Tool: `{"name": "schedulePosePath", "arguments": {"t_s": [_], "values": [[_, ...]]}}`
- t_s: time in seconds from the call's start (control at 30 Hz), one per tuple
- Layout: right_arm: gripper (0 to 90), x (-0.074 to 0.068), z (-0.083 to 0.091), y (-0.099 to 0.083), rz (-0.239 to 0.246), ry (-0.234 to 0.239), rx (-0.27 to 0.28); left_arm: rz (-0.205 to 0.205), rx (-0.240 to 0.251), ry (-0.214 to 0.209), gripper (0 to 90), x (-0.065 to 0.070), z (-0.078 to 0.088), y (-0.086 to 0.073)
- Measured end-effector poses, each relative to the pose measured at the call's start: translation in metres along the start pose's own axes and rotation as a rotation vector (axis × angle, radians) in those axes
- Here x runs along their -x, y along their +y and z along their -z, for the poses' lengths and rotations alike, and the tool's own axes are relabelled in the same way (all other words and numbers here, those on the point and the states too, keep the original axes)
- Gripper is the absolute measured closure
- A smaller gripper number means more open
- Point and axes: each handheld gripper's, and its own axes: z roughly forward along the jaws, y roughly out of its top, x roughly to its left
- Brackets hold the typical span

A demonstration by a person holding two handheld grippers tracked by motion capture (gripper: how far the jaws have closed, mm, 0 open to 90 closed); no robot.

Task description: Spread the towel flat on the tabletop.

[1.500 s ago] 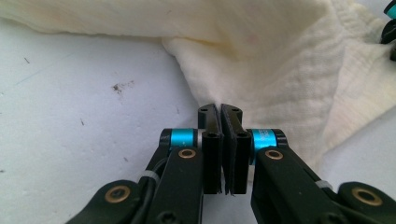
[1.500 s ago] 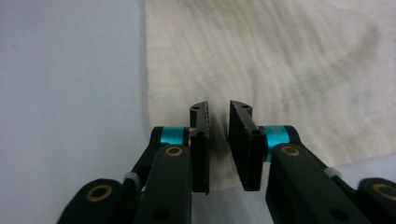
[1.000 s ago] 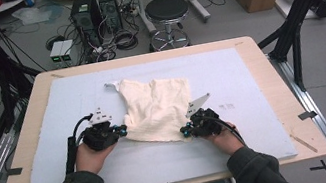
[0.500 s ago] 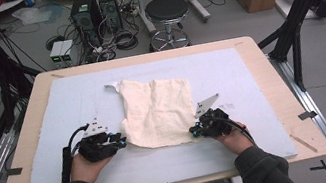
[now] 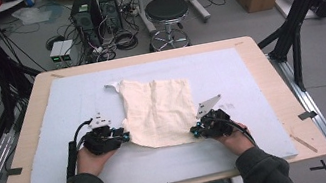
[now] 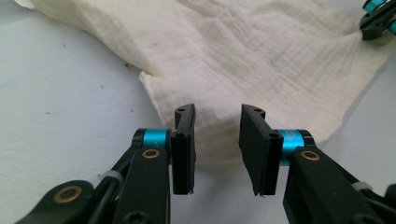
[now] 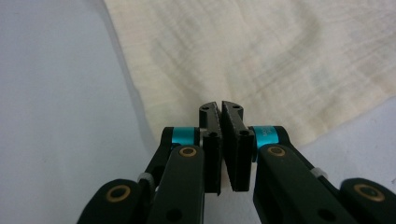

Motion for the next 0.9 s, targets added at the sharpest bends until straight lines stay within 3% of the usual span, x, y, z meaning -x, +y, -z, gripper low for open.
{"name": "schedulePosePath", "arguments": {"t_s": [0.17,0.4,0.6,0.67,0.73,0.9], "values": [[86.4,0.0,0.0,-0.001,-0.002,-0.003,-0.004,-0.038,-0.076,0.03,69.6,0.002,-0.015,0.0],[85.0,0.001,-0.002,-0.002,-0.003,-0.006,-0.008,-0.087,-0.079,0.07,76.5,0.005,-0.017,0.0],[84.8,0.0,-0.002,-0.002,-0.004,-0.011,-0.01,-0.168,-0.082,0.12,86.3,0.013,-0.019,-0.001],[84.8,0.0,-0.002,-0.002,-0.002,-0.01,-0.007,-0.168,-0.078,0.12,87.5,0.014,-0.02,-0.001],[84.8,0.002,-0.002,-0.003,-0.001,-0.006,-0.003,-0.143,-0.078,0.109,88.0,0.011,-0.018,-0.001],[84.6,0.002,-0.002,-0.003,-0.008,-0.001,-0.001,-0.141,-0.065,0.102,88.4,0.012,-0.01,0.0]]}}
